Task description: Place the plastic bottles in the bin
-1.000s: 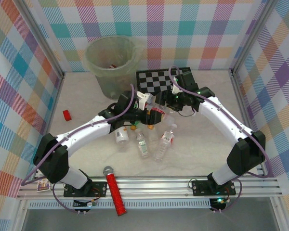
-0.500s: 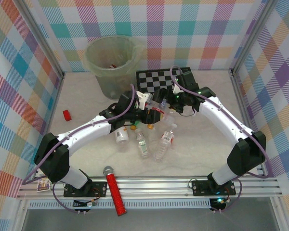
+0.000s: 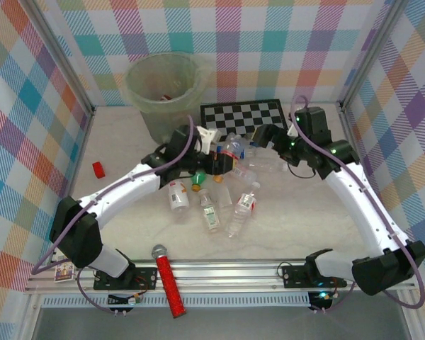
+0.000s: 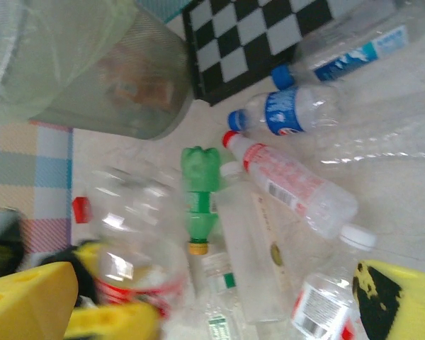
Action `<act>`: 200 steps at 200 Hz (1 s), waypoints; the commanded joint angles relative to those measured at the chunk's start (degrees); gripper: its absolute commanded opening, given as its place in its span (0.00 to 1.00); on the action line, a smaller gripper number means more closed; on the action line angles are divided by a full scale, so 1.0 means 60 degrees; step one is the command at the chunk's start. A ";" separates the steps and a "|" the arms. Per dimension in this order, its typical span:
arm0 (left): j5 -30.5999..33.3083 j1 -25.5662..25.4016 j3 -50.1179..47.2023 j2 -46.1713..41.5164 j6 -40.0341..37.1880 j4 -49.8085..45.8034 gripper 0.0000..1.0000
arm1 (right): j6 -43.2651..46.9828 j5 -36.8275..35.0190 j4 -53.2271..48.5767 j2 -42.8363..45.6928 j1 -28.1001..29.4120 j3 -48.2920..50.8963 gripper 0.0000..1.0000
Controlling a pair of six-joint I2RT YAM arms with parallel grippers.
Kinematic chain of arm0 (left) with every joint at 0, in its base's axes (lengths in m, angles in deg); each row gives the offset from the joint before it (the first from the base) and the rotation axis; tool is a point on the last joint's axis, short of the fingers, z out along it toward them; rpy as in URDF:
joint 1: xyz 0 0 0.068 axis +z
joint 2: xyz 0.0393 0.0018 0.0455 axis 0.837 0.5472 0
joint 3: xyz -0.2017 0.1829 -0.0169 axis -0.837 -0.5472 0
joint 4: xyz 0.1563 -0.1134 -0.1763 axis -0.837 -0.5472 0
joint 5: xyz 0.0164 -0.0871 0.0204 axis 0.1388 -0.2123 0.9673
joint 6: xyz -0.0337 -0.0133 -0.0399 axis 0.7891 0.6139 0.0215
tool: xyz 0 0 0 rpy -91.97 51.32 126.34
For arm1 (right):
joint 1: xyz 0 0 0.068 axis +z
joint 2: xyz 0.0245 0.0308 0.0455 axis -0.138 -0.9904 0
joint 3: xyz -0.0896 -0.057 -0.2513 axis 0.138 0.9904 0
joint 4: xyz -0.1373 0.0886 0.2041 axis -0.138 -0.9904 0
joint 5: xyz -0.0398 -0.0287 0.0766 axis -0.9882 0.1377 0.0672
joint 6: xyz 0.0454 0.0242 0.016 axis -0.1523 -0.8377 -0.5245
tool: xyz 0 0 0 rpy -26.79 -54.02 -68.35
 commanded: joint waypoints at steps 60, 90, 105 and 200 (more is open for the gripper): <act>0.1029 0.2645 0.4775 0.0753 -0.1289 -0.2378 0.29 | -0.0407 -0.0422 -0.0885 0.0739 0.0028 0.1865 0.99; 0.1630 0.3469 0.6342 0.1511 -0.1252 -0.2662 0.08 | -0.0549 -0.0266 -0.0464 0.1454 0.0028 0.2749 0.99; 0.1934 0.3792 0.7234 0.2050 -0.1286 -0.2879 0.00 | -0.0493 -0.0003 -0.0518 0.1520 0.0028 0.2855 0.99; 0.2843 0.4972 1.3116 0.6443 -0.0921 -0.5650 0.00 | -0.0725 0.0183 -0.0154 0.2272 0.0068 0.3524 0.99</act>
